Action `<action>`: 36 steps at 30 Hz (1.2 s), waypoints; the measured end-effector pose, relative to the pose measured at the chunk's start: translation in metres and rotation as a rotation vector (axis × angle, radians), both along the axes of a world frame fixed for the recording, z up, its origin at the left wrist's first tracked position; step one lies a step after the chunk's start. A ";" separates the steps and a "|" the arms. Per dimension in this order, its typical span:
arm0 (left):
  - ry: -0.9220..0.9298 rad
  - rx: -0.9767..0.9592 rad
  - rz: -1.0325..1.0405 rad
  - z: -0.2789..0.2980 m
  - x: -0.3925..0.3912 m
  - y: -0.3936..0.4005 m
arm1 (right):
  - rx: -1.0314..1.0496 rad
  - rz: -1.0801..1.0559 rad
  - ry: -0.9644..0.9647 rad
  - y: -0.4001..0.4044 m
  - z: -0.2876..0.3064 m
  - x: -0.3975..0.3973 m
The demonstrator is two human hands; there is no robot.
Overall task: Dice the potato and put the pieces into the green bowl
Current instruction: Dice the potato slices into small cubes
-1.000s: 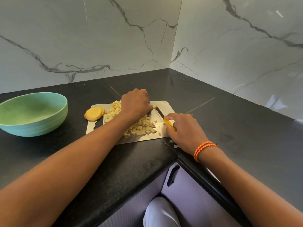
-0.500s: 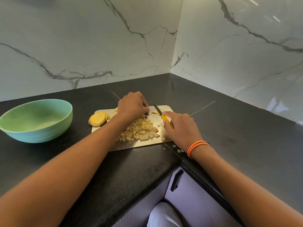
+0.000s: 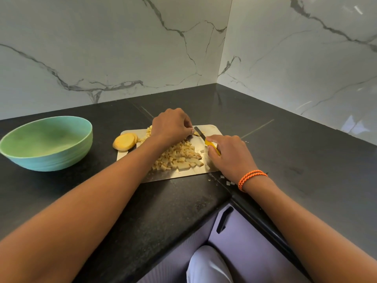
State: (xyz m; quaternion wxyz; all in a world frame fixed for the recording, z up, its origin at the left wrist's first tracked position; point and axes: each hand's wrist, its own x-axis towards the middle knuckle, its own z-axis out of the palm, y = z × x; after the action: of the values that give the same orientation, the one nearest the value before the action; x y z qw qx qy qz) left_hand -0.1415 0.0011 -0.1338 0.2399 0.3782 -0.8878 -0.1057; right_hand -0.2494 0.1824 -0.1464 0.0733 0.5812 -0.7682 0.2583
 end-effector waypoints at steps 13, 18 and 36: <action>0.012 -0.012 0.030 0.001 -0.002 0.017 | 0.042 0.072 -0.028 0.048 0.007 0.002; -0.019 -0.049 0.006 0.004 0.000 0.018 | -0.052 0.128 -0.077 0.060 0.019 -0.010; -0.347 0.412 -0.057 0.077 0.116 -0.071 | -0.079 0.075 -0.107 0.022 0.000 -0.024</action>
State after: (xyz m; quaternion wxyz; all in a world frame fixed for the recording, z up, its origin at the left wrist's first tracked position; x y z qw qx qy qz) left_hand -0.0256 -0.0697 -0.0564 -0.0009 0.4065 -0.8857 -0.2241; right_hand -0.2734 0.2047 -0.1463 0.0453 0.5915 -0.7379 0.3218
